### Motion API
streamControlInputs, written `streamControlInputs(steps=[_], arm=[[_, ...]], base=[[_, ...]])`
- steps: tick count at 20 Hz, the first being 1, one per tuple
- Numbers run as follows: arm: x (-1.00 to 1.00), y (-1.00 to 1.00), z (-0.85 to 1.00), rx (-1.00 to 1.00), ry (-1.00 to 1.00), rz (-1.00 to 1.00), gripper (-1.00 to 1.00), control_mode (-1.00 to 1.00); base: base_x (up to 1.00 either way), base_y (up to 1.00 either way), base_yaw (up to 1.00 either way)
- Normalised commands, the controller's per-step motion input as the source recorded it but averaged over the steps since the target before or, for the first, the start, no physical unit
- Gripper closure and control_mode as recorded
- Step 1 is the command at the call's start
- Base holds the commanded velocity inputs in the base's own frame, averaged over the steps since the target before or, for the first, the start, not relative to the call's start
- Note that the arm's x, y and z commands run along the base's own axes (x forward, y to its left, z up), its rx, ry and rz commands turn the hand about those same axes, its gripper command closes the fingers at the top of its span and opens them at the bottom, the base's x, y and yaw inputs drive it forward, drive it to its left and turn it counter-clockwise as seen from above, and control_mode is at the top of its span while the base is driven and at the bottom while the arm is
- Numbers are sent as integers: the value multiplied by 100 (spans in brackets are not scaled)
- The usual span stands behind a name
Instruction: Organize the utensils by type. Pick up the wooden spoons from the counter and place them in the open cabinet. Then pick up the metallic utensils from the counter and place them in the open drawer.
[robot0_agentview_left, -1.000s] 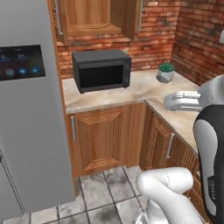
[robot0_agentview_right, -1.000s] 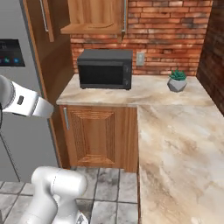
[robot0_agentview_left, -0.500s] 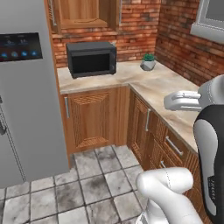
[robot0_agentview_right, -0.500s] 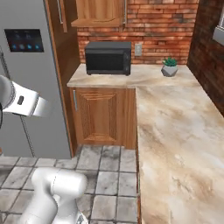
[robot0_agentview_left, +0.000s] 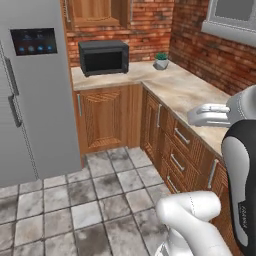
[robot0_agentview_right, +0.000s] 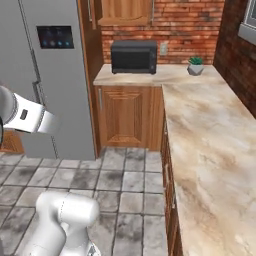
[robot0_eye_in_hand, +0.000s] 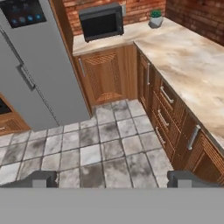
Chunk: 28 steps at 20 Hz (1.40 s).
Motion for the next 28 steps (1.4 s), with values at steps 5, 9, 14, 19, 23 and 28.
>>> streamControlInputs(steps=[5, 9, 14, 19, 23, 28], arm=[[0, 0, 0, 0, 0, 0, -100, 100], [0, 0, 0, 0, 0, 0, -100, 100], [0, 0, 0, 0, 0, 0, -100, 100], [0, 0, 0, 0, 0, 0, -100, 100], [0, 0, 0, 0, 0, 0, -100, 100], [0, 0, 0, 0, 0, 0, -100, 100]], base=[[-100, 37, 0], [-100, 39, 0], [-100, 36, 0], [-100, 14, 0], [-100, 0, 0], [-100, 0, 0]])
